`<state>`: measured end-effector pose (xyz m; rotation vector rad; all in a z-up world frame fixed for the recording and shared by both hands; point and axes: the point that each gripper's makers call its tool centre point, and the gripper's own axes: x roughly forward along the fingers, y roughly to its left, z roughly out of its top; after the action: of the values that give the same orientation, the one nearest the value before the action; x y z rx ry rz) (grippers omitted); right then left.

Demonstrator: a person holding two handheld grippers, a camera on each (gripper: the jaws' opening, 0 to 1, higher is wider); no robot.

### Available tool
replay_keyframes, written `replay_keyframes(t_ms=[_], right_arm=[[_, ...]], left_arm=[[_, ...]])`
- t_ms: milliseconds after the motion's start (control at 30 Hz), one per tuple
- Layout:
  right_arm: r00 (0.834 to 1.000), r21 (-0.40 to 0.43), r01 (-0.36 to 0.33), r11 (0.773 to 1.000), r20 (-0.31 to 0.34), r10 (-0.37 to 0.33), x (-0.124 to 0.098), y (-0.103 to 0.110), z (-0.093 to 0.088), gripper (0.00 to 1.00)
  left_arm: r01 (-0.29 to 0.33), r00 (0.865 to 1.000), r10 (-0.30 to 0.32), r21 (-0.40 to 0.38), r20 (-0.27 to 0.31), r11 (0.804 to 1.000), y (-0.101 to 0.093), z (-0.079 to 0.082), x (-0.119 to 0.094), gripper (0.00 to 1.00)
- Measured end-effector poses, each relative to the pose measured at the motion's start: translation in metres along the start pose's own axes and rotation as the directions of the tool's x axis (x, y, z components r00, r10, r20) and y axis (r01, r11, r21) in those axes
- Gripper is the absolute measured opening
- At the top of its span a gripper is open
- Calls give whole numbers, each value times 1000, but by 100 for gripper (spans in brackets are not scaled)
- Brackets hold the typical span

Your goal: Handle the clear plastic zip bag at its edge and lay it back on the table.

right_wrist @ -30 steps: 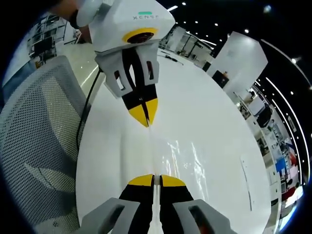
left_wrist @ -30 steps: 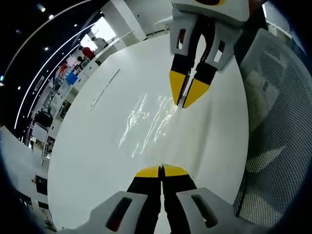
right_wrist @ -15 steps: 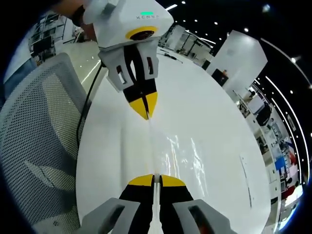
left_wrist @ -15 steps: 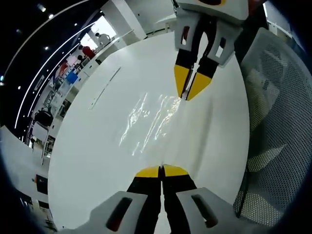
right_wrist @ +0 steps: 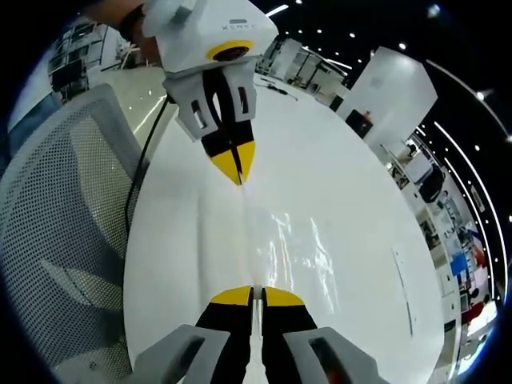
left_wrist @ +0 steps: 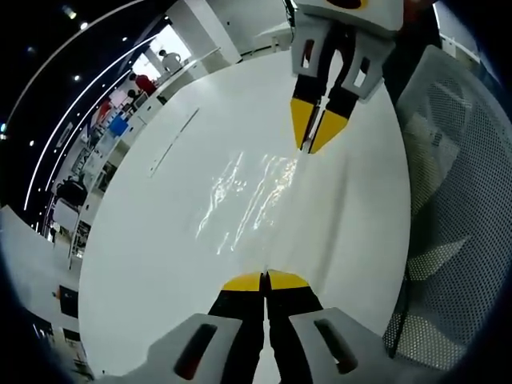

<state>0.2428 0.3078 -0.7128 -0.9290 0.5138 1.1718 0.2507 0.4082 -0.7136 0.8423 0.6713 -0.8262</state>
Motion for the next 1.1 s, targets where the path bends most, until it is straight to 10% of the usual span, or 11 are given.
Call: replay_keyframes(t_ms=[1100], right_arm=[[1000, 20, 13, 1000, -27, -12, -7, -2, -13, 0]], left_arm=[[-12, 1000, 11, -25, -4, 1000, 6, -7, -1, 0]])
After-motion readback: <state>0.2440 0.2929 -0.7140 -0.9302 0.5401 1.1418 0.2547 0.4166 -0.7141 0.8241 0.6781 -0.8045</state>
